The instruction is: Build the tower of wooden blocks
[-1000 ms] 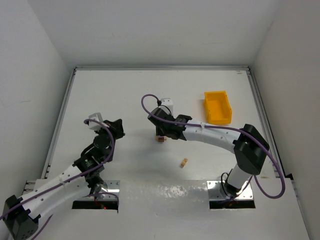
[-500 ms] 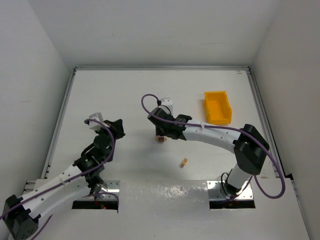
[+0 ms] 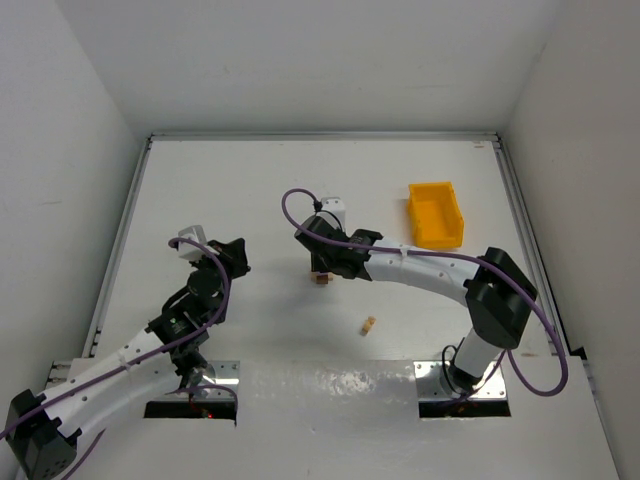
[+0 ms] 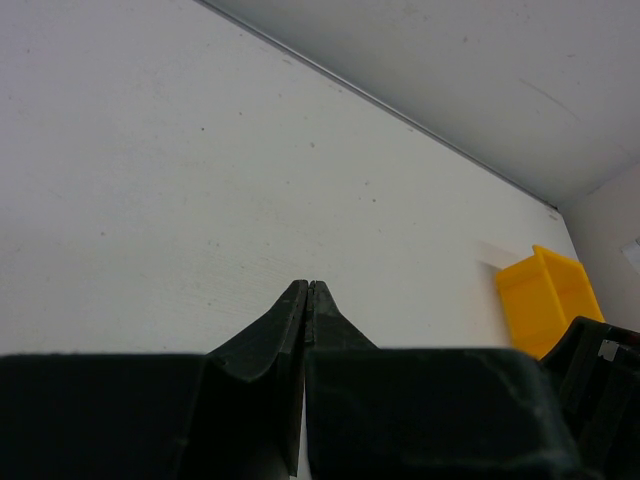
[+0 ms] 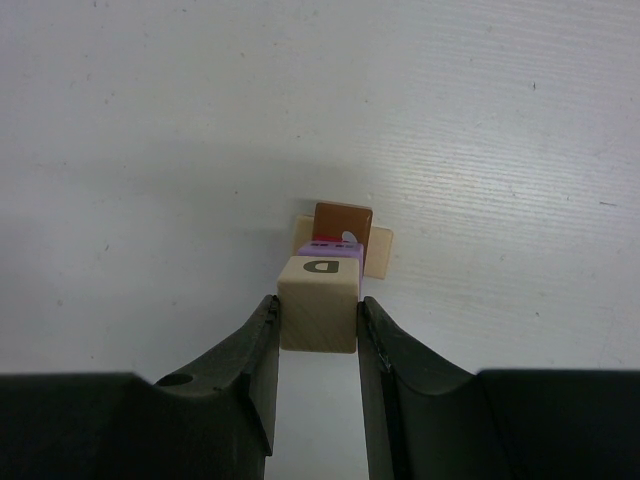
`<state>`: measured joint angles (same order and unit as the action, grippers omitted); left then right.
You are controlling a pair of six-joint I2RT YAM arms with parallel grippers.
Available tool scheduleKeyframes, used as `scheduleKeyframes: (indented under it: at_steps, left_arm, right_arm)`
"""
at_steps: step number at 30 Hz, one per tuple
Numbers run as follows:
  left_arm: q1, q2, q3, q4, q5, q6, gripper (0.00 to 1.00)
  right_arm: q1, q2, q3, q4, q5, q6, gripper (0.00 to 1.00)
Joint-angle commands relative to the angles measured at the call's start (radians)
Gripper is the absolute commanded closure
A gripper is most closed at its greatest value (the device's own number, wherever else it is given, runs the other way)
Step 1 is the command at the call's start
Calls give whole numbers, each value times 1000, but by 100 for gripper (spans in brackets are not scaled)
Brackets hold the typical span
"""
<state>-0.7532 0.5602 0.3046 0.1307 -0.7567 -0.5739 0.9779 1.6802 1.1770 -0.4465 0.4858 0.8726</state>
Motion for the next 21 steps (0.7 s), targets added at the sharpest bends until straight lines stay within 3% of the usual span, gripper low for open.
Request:
scheduleKeyframes:
  at_steps: [1,21]
  left_arm:
    - [-12,-11,8,21,5,-4,100]
    - [-12,-13,8,21,5,-4,100]
  right_arm:
    - [5,-7,27,25,0,14,72]
    - [4,-2,27,34,-7,11,71]
